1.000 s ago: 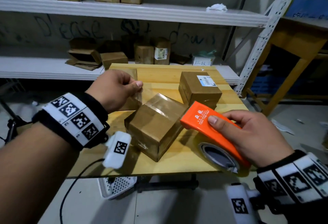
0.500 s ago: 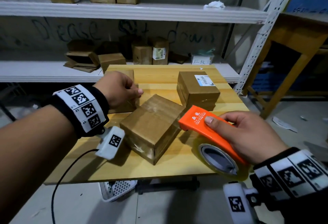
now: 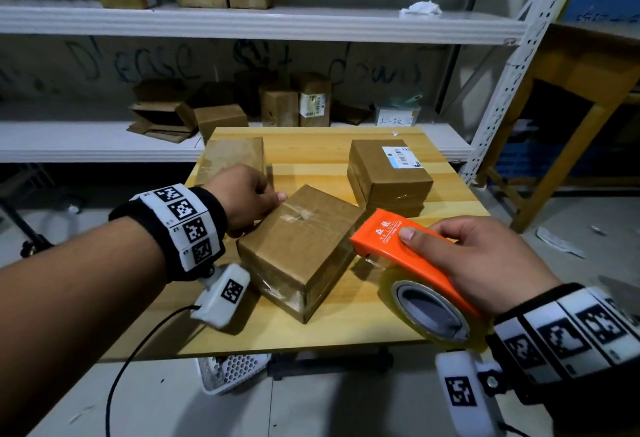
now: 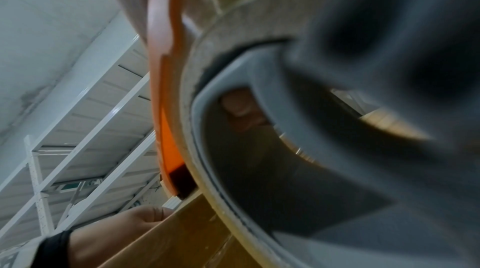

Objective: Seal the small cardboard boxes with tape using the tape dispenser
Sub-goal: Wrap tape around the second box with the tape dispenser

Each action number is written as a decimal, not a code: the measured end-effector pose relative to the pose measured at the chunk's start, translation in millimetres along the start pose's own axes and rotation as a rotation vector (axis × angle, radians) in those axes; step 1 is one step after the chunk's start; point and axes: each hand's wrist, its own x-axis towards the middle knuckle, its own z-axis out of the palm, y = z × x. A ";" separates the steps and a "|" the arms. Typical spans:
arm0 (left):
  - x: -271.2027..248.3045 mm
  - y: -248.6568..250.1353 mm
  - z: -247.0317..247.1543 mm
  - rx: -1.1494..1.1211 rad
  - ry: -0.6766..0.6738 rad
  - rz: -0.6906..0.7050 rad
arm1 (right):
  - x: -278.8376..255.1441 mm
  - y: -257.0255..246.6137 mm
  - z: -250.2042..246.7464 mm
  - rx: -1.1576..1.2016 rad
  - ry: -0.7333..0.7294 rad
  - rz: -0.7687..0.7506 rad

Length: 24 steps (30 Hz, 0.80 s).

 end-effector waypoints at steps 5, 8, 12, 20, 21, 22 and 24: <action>-0.1 -2.3 -2.7 -0.038 -0.047 -0.043 | 0.4 1.4 1.9 0.004 0.017 -0.012; -2.5 -2.1 -5.1 -0.119 -0.068 -0.052 | 0.6 2.2 2.3 -0.004 0.025 -0.020; -7.5 -5.4 -4.7 -0.082 -0.093 -0.092 | -0.8 2.3 2.9 -0.023 0.034 -0.017; -38.7 21.9 -13.6 -0.300 0.006 0.040 | -0.1 3.3 3.0 -0.040 0.032 -0.024; -46.7 27.1 -11.5 -0.209 -0.046 0.063 | -0.1 2.7 2.3 -0.042 0.031 -0.026; -53.7 32.1 -8.9 -0.105 -0.103 0.076 | -0.2 2.3 1.6 -0.046 0.028 -0.030; -65.7 41.7 -1.7 0.078 -0.204 0.095 | -0.3 2.3 1.0 -0.045 0.024 -0.031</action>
